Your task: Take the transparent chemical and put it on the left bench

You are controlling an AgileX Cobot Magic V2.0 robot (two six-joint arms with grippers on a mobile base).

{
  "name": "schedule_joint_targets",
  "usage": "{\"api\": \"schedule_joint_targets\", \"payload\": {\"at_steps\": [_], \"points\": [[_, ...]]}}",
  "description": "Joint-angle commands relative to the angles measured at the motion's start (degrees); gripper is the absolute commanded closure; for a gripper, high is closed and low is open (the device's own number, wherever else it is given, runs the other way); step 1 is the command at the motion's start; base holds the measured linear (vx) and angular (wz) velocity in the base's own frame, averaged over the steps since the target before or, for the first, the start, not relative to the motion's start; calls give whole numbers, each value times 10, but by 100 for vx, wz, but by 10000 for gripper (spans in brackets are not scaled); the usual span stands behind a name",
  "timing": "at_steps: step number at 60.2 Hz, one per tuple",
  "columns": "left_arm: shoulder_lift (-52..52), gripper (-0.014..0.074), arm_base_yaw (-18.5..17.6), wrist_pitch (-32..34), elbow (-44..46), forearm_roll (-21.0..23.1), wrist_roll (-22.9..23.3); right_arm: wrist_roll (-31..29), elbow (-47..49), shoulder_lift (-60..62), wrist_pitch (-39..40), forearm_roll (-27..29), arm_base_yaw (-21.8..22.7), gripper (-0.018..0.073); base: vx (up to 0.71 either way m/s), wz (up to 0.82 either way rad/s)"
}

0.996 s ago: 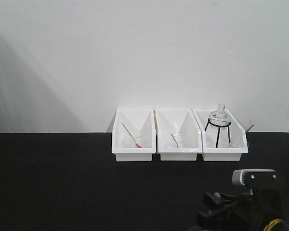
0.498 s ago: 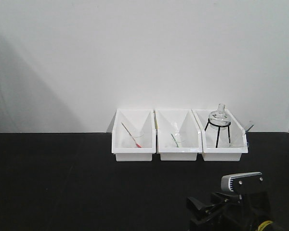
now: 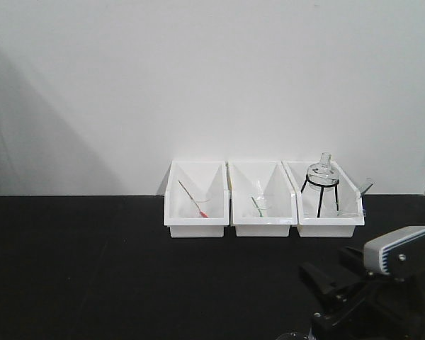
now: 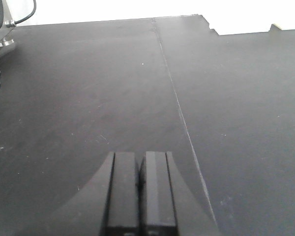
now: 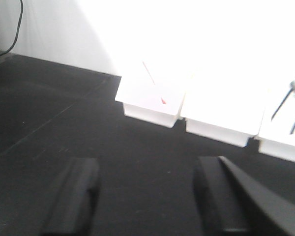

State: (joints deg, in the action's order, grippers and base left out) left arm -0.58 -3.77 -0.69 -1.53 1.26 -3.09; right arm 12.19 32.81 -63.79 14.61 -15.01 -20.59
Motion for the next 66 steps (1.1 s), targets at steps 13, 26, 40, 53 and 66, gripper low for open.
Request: {"api": "schedule_joint_targets", "payload": {"at_steps": [13, 26, 40, 53, 66], "points": [[-11, 600, -1, 45, -9, 0, 4, -8, 17, 197, -168, -2, 1, 571, 0, 0], [-11, 600, -1, 45, -9, 0, 4, -8, 17, 266, -214, -5, 1, 568, 0, 0], [-11, 600, -1, 45, -9, 0, 4, -8, 17, 287, -214, -5, 1, 566, 0, 0], [-11, 600, -1, 45, -9, 0, 4, -8, 17, 287, -214, -5, 1, 566, 0, 0], [-11, 600, -1, 45, -9, 0, 4, -70, -26, 331, -212, 10, 3, 566, 0, 0]]}}
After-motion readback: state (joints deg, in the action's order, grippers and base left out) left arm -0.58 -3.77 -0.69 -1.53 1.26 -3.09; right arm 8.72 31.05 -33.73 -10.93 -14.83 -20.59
